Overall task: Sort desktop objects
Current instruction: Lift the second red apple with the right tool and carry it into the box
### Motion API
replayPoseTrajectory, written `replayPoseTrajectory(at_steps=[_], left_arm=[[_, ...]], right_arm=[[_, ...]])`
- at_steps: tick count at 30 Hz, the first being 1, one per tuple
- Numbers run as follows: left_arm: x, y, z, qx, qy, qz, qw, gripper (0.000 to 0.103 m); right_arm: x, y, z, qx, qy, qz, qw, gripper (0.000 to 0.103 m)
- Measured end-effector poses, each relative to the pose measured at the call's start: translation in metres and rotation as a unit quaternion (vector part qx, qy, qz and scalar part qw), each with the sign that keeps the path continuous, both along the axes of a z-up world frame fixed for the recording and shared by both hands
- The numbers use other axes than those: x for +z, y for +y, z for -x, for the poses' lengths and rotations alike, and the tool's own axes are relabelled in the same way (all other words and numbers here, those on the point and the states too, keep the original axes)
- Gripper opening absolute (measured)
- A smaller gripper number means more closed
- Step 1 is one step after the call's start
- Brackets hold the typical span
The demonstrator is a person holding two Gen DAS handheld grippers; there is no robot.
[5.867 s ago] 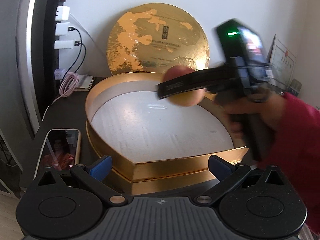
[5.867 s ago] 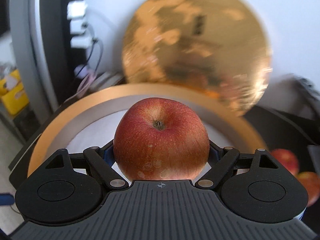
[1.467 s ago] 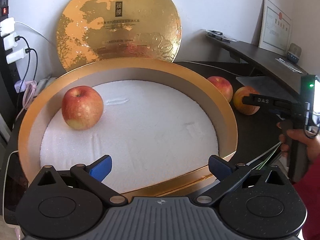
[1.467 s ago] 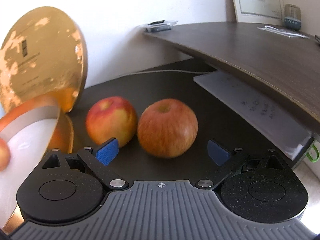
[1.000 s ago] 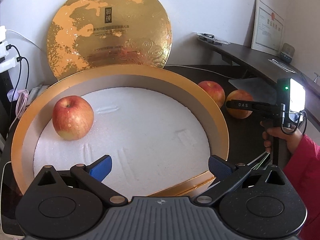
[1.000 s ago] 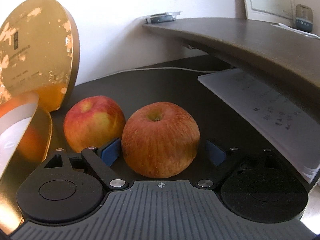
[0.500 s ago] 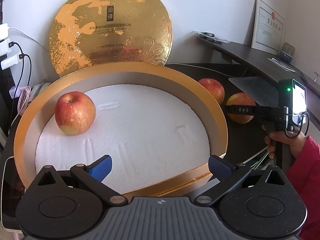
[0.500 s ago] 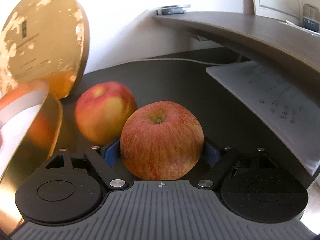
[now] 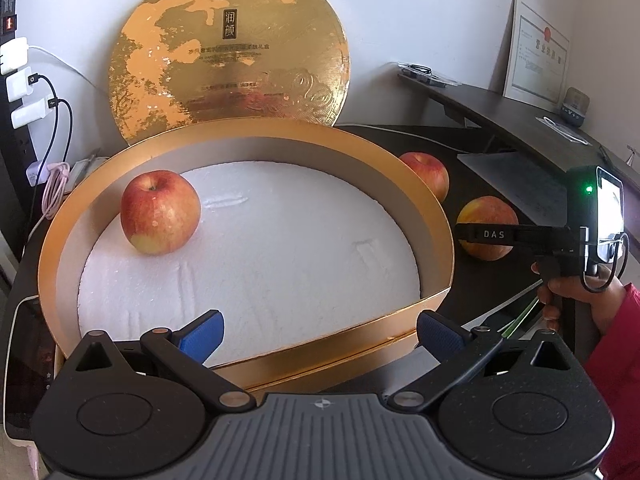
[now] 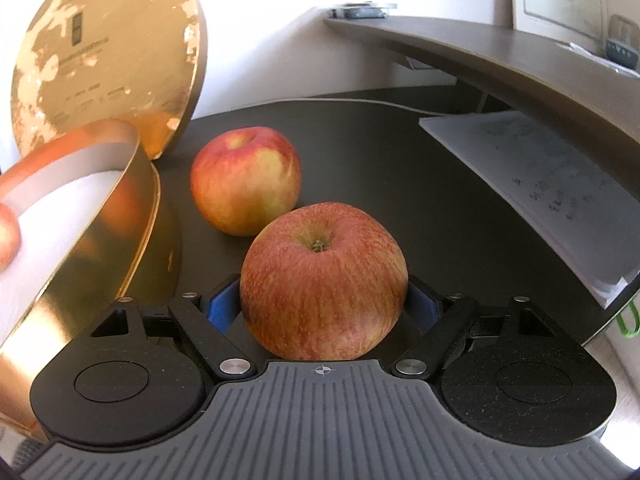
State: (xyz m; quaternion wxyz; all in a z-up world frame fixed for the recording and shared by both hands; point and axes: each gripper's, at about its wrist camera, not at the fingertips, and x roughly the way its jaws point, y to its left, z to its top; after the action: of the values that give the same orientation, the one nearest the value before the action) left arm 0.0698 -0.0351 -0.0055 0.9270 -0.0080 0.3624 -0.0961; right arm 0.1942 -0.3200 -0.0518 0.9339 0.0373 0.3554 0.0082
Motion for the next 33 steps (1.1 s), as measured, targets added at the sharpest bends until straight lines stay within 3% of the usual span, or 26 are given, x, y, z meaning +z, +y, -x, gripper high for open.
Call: replayPoseTrajectory(at_steps=[15,33], left_arm=[[-0.001,0.001,0.001,-0.002,0.000,0.002,1.0000,0.103],[-0.004,0.000,0.000,-0.006,0.001,0.006,1.0000,0.103]], right_arm=[[-0.005,0.010,-0.007,0.002,0.018,0.036,0.999,0.088],[-0.001,0.006,-0.009,-0.013,0.006,0.020,1.000,0.091]])
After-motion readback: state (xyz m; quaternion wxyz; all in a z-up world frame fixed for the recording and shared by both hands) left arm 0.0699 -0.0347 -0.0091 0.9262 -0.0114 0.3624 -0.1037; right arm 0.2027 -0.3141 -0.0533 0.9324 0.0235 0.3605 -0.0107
